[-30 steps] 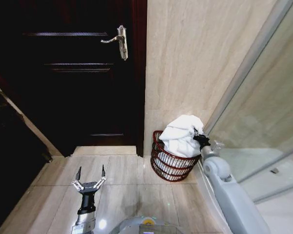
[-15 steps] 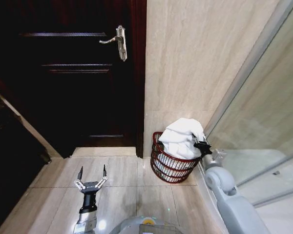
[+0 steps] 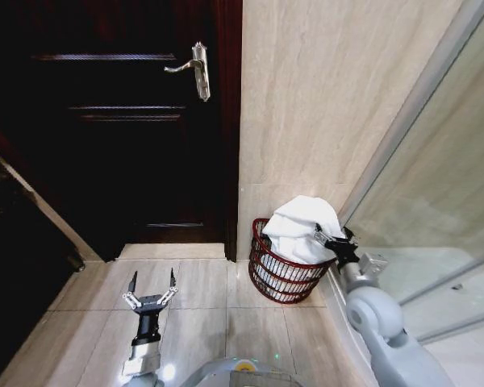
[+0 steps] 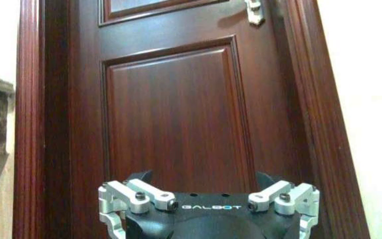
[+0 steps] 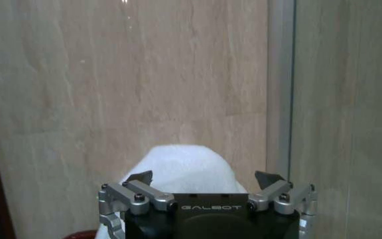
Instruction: Discard the used towel into the hamper.
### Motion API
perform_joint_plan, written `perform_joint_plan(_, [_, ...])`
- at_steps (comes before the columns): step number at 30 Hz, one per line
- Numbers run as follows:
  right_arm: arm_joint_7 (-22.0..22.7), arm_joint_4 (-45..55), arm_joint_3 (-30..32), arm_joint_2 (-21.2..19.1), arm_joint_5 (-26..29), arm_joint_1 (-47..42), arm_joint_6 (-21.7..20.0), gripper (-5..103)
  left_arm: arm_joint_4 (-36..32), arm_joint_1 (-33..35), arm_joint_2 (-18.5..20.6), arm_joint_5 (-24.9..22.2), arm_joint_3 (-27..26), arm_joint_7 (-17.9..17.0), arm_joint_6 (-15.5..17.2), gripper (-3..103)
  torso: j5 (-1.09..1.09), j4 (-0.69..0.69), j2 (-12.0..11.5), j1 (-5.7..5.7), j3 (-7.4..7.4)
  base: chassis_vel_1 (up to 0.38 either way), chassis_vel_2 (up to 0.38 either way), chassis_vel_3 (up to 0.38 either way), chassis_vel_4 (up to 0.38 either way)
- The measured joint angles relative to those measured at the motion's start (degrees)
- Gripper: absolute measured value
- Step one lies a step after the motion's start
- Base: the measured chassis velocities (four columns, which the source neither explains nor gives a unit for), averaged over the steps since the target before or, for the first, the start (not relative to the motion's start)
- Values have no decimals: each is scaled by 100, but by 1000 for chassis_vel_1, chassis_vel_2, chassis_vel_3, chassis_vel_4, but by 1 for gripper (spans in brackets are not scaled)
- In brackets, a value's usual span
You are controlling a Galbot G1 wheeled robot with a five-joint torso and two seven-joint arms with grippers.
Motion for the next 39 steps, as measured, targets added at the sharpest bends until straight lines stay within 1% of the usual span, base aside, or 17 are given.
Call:
perform_joint_plan(3, [82,295,77,-24,-22,-61,-57,100,-7,-148,0,-180,-15,15,229,100,0,0,1,1,1,0,0,0,0])
perform_joint_plan(4, [82,295,77,-24,-22,-61,-57,100,-7,-148,0,-180,-15,15,229,100,0,0,1,1,1,0,0,0,0])
perform_joint_plan(6, [82,264,91,-146,-44,157,-30,100,10,-292,0,-262,-43,21,349,100,1,-2,2,1,2,0,0,0,0])
perform_joint_plan(7, [80,-3,19,-235,-32,486,42,100,36,-371,0,-289,-64,34,388,100,-2,-1,3,1,2,0,0,0,0])
perform_joint_plan(8, [65,-328,-80,-261,-36,788,106,100,41,-386,0,-317,-74,42,409,100,3,1,3,2,4,0,0,0,0])
perform_joint_plan(9, [65,-328,-80,-261,-36,788,106,100,41,-386,0,-317,-74,42,409,100,3,1,3,2,4,0,0,0,0])
perform_joint_plan(12, [1,-874,-250,-227,-48,1320,120,100,40,-342,0,-392,-111,54,432,100,2,2,3,3,5,0,0,0,0])
perform_joint_plan(18, [-78,-1217,-349,-260,24,1673,16,100,-29,-225,0,-426,-178,105,448,100,1,2,5,2,4,0,0,0,0])
perform_joint_plan(22, [-142,-1328,-430,-380,229,1782,-110,100,-94,-183,0,-472,-190,115,472,100,0,1,5,2,4,0,0,0,0])
perform_joint_plan(24, [-152,-1352,-588,-459,381,1832,-214,100,-112,-192,0,-497,-186,117,492,100,0,-1,6,2,4,0,0,0,0])
perform_joint_plan(26, [-164,-1402,-671,-493,423,1879,-230,100,-112,-196,0,-499,-177,118,493,100,0,-1,6,3,4,0,0,0,0])
perform_joint_plan(32, [-233,-1997,-1300,-648,753,2503,-454,100,-154,-134,0,-477,-150,135,428,100,1,0,6,3,6,0,0,0,0])
perform_joint_plan(34, [-222,-2100,-1409,-671,809,2626,-489,100,-185,-95,-1,-477,-151,138,413,100,1,2,6,3,6,0,0,0,0])
perform_joint_plan(36, [-151,-2184,-1529,-720,1059,2797,-695,100,-280,-11,-1,-499,-178,146,385,100,1,2,6,3,6,0,0,0,0])
perform_joint_plan(37, [-151,-2184,-1529,-720,1059,2797,-695,100,-280,-11,-1,-499,-178,146,385,100,1,2,6,3,6,0,0,0,0])
perform_joint_plan(38, [-103,-2184,-1547,-741,1228,2831,-811,100,-308,9,0,-527,-196,147,377,100,0,2,6,3,6,0,0,0,0])
perform_joint_plan(39, [-15,-2175,-1563,-781,1595,2869,-993,100,-335,27,0,-567,-224,148,357,100,0,1,7,3,6,0,0,0,0])
